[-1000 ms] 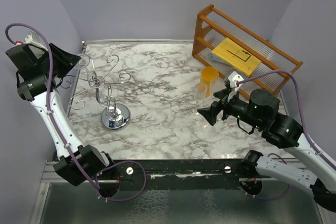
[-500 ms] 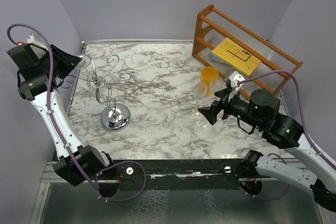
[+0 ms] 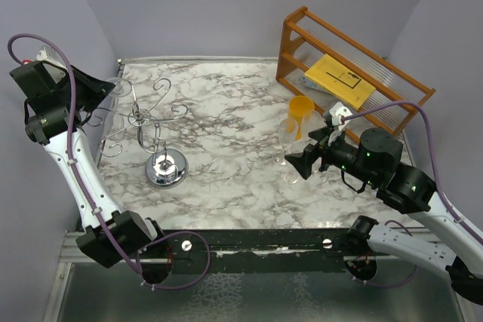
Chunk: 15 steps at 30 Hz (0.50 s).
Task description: Take the wine glass off the wine glass rack
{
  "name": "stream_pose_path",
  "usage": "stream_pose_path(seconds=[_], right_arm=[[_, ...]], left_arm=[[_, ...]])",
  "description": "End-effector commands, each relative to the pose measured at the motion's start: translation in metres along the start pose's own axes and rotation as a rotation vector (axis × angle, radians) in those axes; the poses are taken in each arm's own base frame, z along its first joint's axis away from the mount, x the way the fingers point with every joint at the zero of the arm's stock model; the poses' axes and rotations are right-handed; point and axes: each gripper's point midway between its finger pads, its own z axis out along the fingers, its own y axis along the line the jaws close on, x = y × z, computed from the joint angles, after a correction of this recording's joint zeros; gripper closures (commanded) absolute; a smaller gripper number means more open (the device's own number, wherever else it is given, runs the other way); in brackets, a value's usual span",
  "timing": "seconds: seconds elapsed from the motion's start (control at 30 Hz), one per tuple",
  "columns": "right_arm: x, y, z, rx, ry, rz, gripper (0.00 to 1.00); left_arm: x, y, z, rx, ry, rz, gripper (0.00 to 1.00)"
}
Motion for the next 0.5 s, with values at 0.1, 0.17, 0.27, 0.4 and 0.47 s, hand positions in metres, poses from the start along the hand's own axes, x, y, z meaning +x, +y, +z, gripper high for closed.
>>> stream_pose_path(seconds=[0.1, 0.17, 0.27, 0.4, 0.47], right_arm=[[-0.007, -0.003, 0.001, 0.021, -0.035, -0.015, 0.0], [-0.008, -0.004, 0.001, 0.023, -0.034, -0.014, 0.0], [-0.008, -0.004, 0.001, 0.029, -0.037, -0.004, 0.0], [-0.008, -0.009, 0.0, 0.056, -0.038, -0.006, 0.0], [-0.009, -0.011, 0.0, 0.064, -0.042, -0.005, 0.0]], left_arm=[[-0.007, -0.006, -0.006, -0.009, -0.042, -0.017, 0.92], [-0.008, -0.009, -0.006, 0.009, -0.055, -0.033, 0.96], [-0.009, -0.013, -0.005, 0.036, -0.077, -0.074, 1.0], [-0.016, -0.022, -0.008, 0.07, -0.122, -0.112, 1.0], [-0.022, -0.027, -0.011, 0.078, -0.149, -0.117, 1.0]])
